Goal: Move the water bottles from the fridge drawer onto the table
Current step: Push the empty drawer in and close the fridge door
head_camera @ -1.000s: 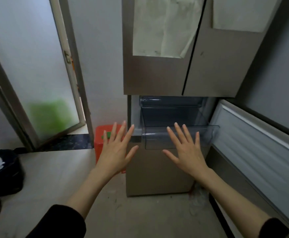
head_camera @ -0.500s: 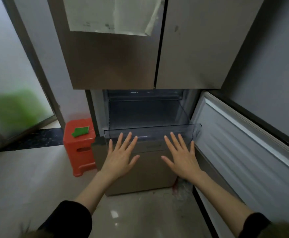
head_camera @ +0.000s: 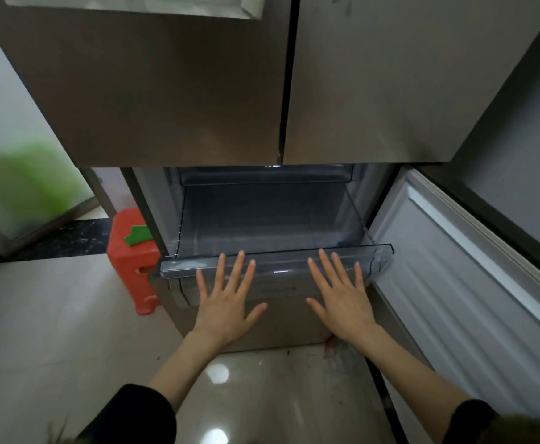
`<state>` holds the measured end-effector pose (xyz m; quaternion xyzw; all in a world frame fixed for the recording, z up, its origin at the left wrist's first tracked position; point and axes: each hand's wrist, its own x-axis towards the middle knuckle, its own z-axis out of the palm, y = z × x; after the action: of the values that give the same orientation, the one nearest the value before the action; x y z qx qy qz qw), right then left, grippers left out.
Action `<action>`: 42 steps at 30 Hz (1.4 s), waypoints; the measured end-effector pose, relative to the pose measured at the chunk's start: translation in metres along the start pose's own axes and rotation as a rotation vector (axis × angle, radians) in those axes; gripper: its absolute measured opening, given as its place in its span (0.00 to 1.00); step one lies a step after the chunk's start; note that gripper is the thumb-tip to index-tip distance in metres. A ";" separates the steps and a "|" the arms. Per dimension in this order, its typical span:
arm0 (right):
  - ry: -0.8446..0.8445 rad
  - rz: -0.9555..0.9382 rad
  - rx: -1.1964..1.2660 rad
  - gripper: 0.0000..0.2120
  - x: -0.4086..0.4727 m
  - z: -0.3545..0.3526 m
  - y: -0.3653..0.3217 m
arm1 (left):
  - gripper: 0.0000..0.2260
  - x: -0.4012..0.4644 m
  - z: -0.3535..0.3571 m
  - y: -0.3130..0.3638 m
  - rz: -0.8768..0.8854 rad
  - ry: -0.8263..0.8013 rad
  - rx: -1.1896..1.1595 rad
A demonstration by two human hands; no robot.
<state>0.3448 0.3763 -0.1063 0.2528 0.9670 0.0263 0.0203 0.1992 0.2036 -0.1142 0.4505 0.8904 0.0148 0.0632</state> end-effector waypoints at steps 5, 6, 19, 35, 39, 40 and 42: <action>0.041 -0.052 0.019 0.39 0.010 0.009 0.009 | 0.37 0.009 0.006 -0.002 -0.032 0.030 0.075; 0.035 -0.068 0.017 0.38 0.013 0.008 0.011 | 0.38 0.013 0.005 -0.002 -0.039 0.034 0.073; 0.000 -0.077 0.094 0.38 0.087 0.002 0.016 | 0.35 0.080 -0.011 -0.016 -0.088 0.089 0.109; 0.148 -0.039 0.096 0.38 0.146 0.018 0.017 | 0.33 0.141 -0.004 -0.030 -0.127 0.192 0.106; 0.097 -0.006 0.110 0.38 0.132 0.033 0.020 | 0.33 0.131 0.019 -0.025 -0.147 0.180 0.066; 0.085 0.010 0.108 0.37 0.133 0.033 0.023 | 0.33 0.131 0.020 -0.025 -0.155 0.177 0.058; 0.082 0.024 0.102 0.37 0.137 0.032 0.029 | 0.33 0.134 0.021 -0.027 -0.157 0.177 0.063</action>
<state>0.2413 0.4698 -0.1399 0.2636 0.9640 -0.0123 -0.0328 0.1020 0.2947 -0.1502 0.3783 0.9250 0.0215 -0.0290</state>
